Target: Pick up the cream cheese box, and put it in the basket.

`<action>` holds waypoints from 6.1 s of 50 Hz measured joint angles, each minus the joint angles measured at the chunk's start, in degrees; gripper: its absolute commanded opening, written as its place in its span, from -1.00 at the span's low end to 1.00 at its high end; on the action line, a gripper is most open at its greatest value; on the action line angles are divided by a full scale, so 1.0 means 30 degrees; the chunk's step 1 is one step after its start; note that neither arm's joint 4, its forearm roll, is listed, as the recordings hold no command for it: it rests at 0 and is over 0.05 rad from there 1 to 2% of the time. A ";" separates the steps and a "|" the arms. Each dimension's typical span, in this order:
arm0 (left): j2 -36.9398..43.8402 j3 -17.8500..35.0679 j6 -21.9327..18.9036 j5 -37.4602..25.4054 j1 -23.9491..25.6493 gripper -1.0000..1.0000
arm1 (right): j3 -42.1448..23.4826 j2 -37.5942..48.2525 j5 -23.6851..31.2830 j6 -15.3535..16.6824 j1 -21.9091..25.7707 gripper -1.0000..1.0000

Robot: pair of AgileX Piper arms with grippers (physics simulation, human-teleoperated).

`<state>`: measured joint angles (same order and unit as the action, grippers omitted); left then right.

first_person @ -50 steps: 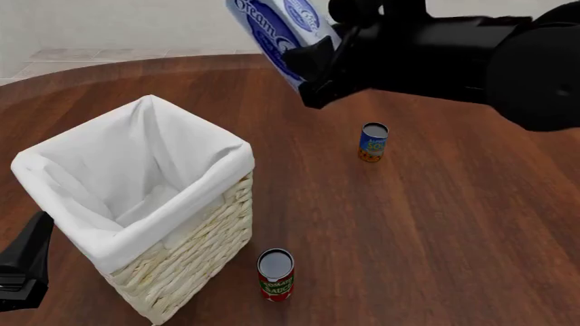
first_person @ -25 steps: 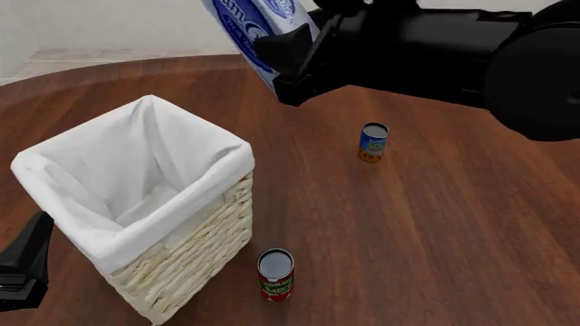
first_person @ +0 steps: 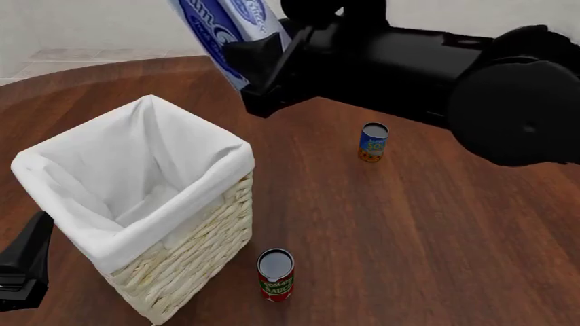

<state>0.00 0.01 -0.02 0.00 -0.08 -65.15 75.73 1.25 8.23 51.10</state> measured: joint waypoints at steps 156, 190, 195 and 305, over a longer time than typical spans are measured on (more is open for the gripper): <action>0.0000 0.0000 0.0000 0.0000 0.0000 1.00 | -0.7257 1.1148 -0.1686 -0.2264 0.2511 -1.00; 0.0000 0.0000 0.0000 0.0000 0.0000 1.00 | -0.7173 1.1216 -0.1892 -0.2285 0.2520 1.00; 0.0000 0.0000 0.0000 0.0000 0.0000 1.00 | -0.7160 1.1088 -0.1918 -0.2319 0.2542 1.00; 0.0000 0.0006 -0.0001 0.0001 -0.0005 1.00 | -0.3936 0.7076 -0.3496 -0.1371 0.2047 1.00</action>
<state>0.00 0.03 -0.02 0.00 -0.10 -76.96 96.96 -9.23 4.12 57.25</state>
